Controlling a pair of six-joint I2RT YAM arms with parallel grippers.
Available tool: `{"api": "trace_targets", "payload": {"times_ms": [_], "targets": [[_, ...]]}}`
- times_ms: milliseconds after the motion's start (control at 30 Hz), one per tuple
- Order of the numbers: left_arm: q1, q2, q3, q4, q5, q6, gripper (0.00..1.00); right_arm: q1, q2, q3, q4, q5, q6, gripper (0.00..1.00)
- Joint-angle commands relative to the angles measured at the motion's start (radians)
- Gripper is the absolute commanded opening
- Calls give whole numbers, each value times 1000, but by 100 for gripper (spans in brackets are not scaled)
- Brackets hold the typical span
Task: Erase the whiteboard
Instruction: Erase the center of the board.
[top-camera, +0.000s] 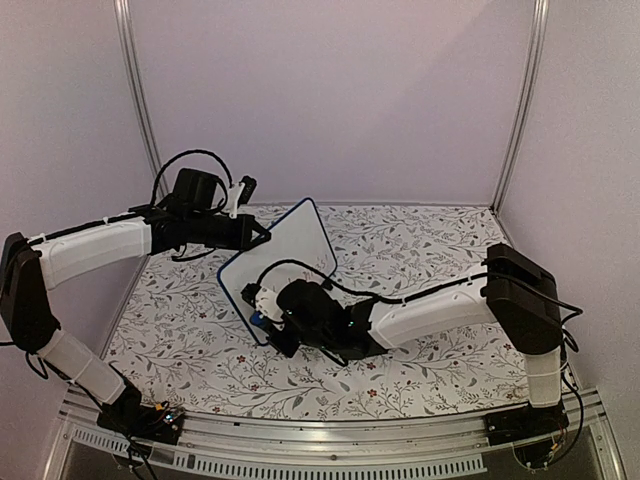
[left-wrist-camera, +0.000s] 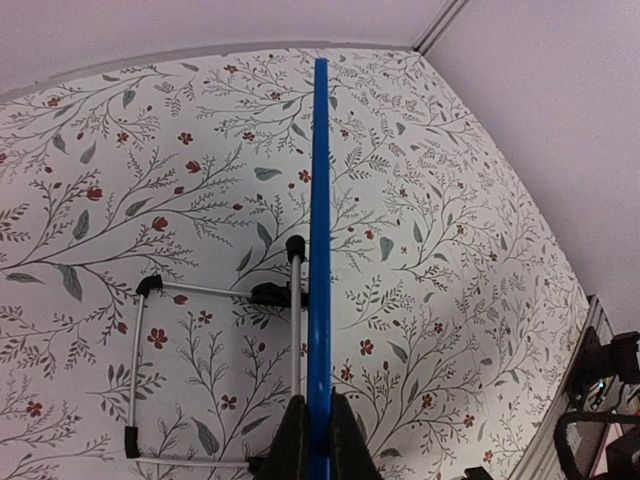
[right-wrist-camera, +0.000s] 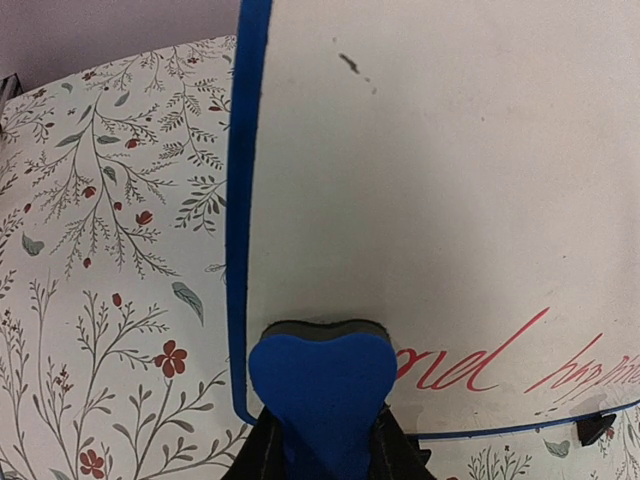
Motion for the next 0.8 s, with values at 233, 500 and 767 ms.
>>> {"api": "trace_targets", "payload": {"times_ms": [233,500,767], "targets": [[-22,4,-26,-48,40,-9,0,3,3,-85,63,-7,45,16],[-21,3,-26,-48,41,-10,0,-4,14,-88,74,-6,67,16],[-22,3,-27,-49,38,-9,0,-18,-12,2,76,-8,25,17]]}}
